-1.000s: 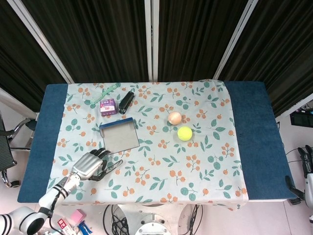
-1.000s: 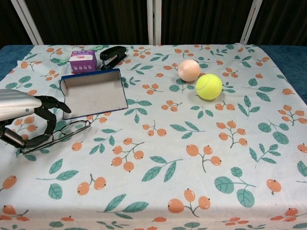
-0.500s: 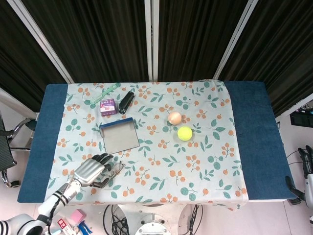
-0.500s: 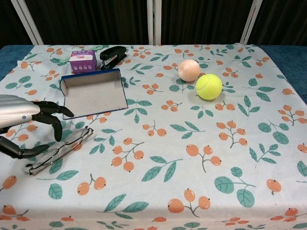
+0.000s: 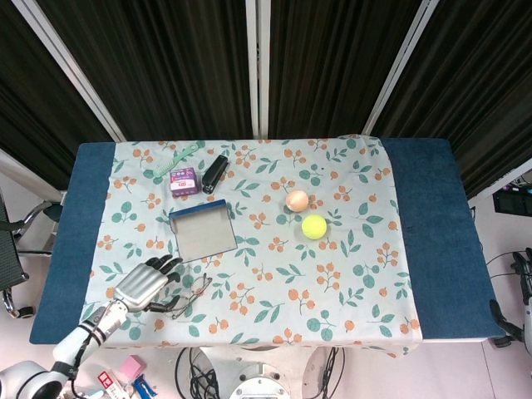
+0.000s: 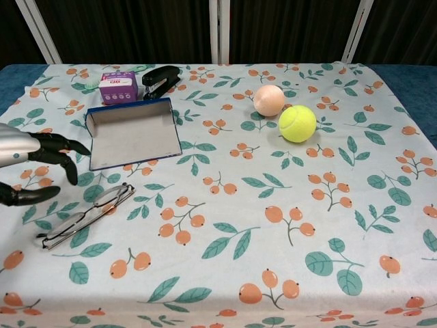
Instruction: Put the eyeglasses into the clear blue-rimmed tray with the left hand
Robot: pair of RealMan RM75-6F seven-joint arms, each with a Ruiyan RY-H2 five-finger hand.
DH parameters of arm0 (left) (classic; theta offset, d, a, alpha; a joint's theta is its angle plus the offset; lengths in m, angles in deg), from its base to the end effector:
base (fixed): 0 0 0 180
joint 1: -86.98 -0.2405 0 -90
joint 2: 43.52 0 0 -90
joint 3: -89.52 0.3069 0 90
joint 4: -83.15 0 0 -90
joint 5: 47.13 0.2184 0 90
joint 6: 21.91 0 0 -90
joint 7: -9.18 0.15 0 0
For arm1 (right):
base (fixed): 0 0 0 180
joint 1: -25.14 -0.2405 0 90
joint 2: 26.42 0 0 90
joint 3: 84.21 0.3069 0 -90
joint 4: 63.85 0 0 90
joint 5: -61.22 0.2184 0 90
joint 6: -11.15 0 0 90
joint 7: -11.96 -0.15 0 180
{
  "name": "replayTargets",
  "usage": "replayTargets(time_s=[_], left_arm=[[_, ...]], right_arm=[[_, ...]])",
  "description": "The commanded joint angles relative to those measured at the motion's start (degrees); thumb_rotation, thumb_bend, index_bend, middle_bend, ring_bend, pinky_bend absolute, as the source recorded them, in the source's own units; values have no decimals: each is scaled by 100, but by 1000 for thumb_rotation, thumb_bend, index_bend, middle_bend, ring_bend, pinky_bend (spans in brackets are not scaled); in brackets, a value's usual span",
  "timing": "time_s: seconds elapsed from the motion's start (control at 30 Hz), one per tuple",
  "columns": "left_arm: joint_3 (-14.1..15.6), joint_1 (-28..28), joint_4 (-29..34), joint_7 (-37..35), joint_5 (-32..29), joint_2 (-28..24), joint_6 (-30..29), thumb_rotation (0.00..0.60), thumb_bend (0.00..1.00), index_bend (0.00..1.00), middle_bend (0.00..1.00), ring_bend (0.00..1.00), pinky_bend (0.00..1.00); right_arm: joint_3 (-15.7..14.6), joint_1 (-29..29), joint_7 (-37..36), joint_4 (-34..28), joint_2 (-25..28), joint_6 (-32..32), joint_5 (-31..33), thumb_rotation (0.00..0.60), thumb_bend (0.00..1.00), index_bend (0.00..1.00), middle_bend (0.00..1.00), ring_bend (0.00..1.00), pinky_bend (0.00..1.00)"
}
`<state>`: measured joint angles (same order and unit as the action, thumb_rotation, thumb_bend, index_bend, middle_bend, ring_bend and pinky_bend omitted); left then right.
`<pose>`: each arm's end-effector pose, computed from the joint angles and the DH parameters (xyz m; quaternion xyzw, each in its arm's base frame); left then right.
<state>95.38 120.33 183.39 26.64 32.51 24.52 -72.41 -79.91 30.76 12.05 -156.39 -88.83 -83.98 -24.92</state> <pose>-0.2664 0.2727 0.0430 -0.8416 -0.3513 -0.2233 0.3442 -0.3768 -0.1277 0.2116 0.5269 -0.3671 0.3823 0.6644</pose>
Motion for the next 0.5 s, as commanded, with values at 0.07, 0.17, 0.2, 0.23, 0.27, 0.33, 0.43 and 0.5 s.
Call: replayTargets(time_s=[0.07,0.17,0.2,0.23,0.27,0.33,0.43,0.5], left_arm=[[211,55,69,-80,4,-263,316,0,599,376,40,37,184],[286,6,88,-152,126,-280,299,0,618,368,29,35,184],[296,-20,91,-195,180,-265,259,0,618,357,21,34,184],[301,-48,87,-247,247,-243,206,0,619,339,11,31,184],[305,-85,71,-314,340,-209,128,0,619,328,6,29,184],[314,-124,48,-389,460,-162,48,0,619,310,0,25,184],[343,-155,43,-446,584,-112,7,0,617,309,0,26,184],[374,-162,59,-431,629,-92,31,0,617,313,0,26,184]], right_arm=[[0,-12,-13,23,-13,26,4,600,228,0,0,0,0],[-4,-17,5,27,-23,29,-12,600,229,0,0,0,0],[-4,-18,12,25,-24,29,-15,600,228,0,0,0,0],[-3,-20,21,24,-24,30,-15,600,228,0,0,0,0],[-1,-22,32,17,-22,30,-16,600,228,0,0,0,0],[1,-27,52,-1,-17,31,-23,600,228,0,0,0,0],[-4,-34,91,-34,-10,29,-48,600,228,0,0,0,0],[-5,-36,109,-46,-7,33,-48,600,228,0,0,0,0]])
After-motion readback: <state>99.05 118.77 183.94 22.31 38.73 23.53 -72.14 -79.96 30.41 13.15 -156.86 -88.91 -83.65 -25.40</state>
